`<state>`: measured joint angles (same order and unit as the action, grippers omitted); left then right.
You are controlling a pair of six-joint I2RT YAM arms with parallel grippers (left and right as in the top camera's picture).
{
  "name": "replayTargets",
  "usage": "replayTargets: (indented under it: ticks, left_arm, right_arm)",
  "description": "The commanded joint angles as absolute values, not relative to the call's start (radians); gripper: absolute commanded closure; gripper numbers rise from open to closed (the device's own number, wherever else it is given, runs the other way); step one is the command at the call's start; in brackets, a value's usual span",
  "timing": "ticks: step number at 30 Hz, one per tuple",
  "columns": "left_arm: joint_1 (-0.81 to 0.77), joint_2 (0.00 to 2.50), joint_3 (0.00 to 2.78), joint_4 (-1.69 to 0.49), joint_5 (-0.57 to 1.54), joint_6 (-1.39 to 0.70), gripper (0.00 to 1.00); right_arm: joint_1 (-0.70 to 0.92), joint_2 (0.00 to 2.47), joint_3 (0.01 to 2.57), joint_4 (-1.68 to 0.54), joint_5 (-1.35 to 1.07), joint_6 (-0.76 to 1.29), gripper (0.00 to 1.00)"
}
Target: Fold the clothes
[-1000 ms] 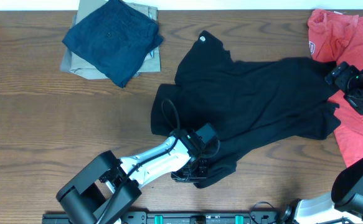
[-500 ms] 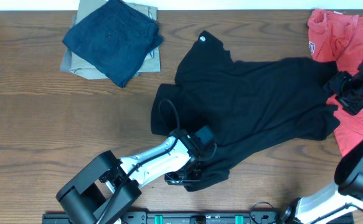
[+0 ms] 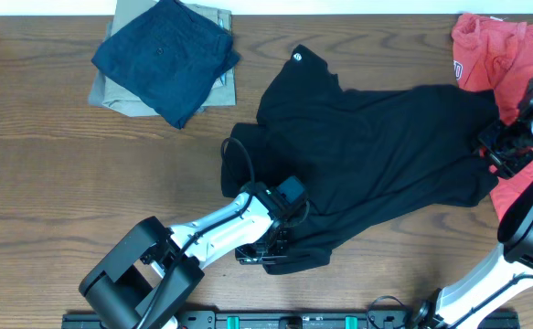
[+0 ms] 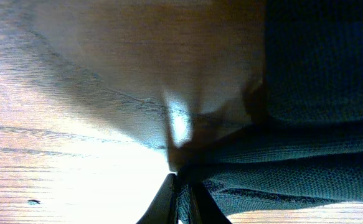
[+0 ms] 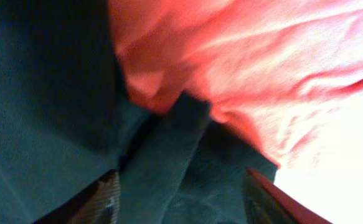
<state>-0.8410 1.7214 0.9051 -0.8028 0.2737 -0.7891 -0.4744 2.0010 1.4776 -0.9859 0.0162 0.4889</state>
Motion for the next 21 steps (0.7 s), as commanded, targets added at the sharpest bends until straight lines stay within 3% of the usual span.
replayTargets:
  ticks: [1,21]
  left_arm:
    - [-0.836,1.732,0.894,-0.803,0.241,-0.791,0.94]
    - [-0.836,1.732,0.894,-0.799,0.241,-0.791,0.94]
  right_arm:
    - [-0.493,2.003,1.475,-0.978,0.027,0.499,0.45]
    - [-0.49,2.003,1.403,-0.864,-0.006,0.5,0.51]
